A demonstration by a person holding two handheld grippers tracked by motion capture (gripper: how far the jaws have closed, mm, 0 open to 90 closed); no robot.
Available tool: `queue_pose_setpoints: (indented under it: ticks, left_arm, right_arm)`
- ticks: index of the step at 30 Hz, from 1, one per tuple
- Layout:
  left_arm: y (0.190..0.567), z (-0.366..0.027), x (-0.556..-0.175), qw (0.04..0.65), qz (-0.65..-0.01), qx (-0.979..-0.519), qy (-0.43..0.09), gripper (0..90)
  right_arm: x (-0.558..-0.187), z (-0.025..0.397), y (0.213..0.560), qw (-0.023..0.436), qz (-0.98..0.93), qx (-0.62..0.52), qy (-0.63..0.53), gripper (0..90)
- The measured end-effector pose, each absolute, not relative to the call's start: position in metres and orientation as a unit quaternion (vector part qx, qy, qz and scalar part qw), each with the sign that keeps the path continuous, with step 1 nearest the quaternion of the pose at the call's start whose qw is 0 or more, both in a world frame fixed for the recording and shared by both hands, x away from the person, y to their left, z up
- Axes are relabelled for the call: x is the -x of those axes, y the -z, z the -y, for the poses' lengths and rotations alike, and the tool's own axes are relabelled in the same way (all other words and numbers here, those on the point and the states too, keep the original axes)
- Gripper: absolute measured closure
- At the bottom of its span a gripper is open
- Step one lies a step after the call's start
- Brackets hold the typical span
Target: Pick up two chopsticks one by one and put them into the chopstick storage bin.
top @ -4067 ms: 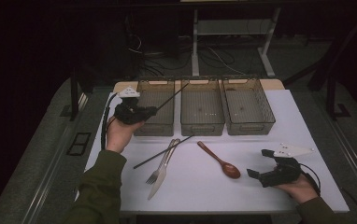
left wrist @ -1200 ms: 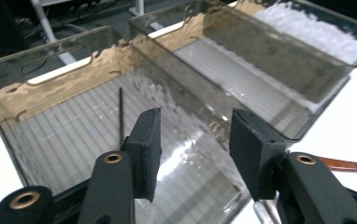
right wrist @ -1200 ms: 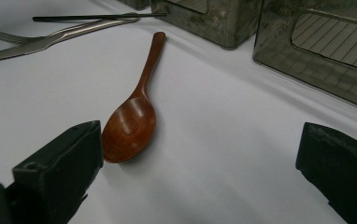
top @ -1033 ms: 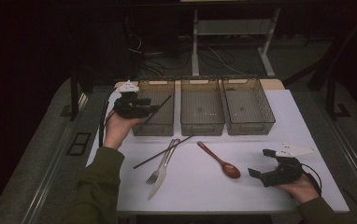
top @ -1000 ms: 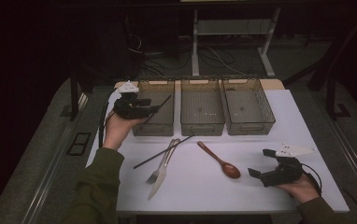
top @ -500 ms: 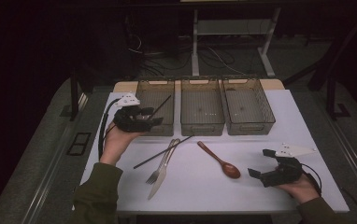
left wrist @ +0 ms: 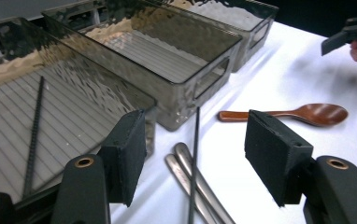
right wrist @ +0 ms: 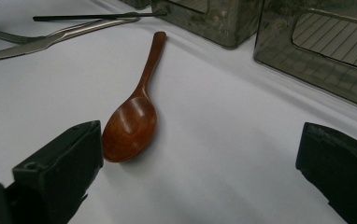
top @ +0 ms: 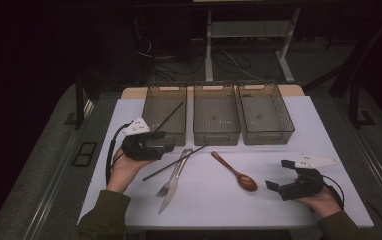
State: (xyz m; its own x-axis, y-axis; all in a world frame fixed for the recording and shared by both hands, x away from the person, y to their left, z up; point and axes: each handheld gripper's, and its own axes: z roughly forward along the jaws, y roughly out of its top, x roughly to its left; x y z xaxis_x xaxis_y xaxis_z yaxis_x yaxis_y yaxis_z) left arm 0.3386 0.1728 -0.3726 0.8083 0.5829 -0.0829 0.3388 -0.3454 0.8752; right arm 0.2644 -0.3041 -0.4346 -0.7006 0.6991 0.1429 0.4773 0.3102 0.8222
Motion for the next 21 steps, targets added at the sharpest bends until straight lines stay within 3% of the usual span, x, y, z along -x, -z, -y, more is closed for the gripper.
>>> queue_pose_setpoints:
  ticks: [13, 21]
  left_arm:
    - [0.398, -0.186, -0.312, 0.492, -0.287, -0.814, -0.115, 41.7]
    - [0.419, -0.194, -0.317, 0.478, -0.291, -0.822, -0.104, 53.6]
  right_arm:
    - [-0.264, 0.305, 0.434, 0.124, -0.800, -0.367, -0.458, 0.2]
    - [-0.264, 0.304, 0.434, 0.123, -0.801, -0.366, -0.458, 0.2]
